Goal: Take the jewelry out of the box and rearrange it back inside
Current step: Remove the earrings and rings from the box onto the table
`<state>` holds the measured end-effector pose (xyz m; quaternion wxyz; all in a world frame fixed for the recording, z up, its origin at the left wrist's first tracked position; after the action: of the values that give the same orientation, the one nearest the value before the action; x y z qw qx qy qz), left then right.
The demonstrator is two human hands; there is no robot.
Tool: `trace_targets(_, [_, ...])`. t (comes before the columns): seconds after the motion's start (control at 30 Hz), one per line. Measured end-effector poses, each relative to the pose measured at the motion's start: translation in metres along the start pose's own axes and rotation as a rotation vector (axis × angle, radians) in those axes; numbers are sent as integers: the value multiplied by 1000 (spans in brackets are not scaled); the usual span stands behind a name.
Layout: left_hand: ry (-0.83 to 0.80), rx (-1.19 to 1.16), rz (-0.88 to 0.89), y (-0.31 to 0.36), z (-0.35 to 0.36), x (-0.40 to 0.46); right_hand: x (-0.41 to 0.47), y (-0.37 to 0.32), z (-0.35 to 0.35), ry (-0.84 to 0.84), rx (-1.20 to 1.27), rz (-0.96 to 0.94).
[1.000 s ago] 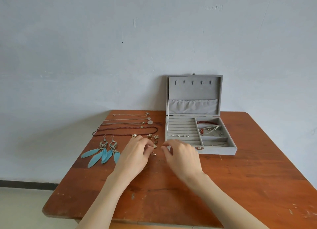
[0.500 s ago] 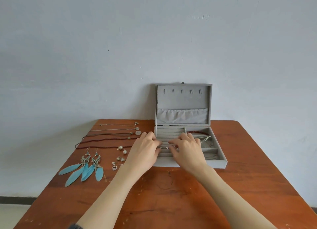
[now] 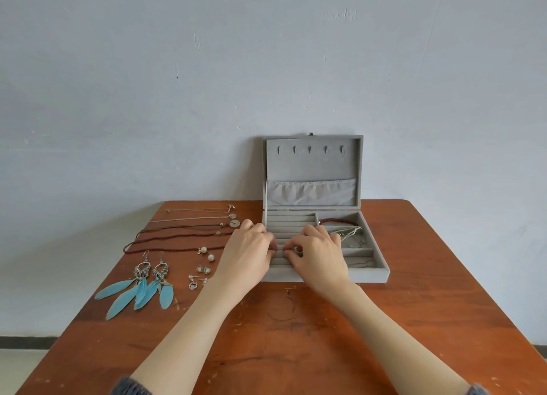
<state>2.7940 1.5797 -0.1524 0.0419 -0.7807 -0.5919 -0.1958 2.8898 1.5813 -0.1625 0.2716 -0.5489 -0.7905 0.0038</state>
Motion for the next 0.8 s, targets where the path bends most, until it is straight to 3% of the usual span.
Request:
trace_targets(0.17, [-39,-7,17,2,2,3,-1,2,1,-11,-2,28])
trace_targets(0.53, [116,-341,-69,-10,-39,-30,-19,-21,-17,119,83,-22])
trace_targets(0.8, [72,-313,-169,-47,-45,-73,-36,-59,-8,-16,308,-20])
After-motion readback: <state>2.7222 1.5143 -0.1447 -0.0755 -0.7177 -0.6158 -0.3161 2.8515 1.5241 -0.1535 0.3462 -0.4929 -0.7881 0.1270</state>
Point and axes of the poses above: each hand's wrist, its own x-axis towards the middle knuckle, its own z-axis out of the palm, y = z × x, the point moved 10 cm from there along x, towards the middle knuckle, and after that the axes turned 4 degrees about -z, right-handed, at the moved point
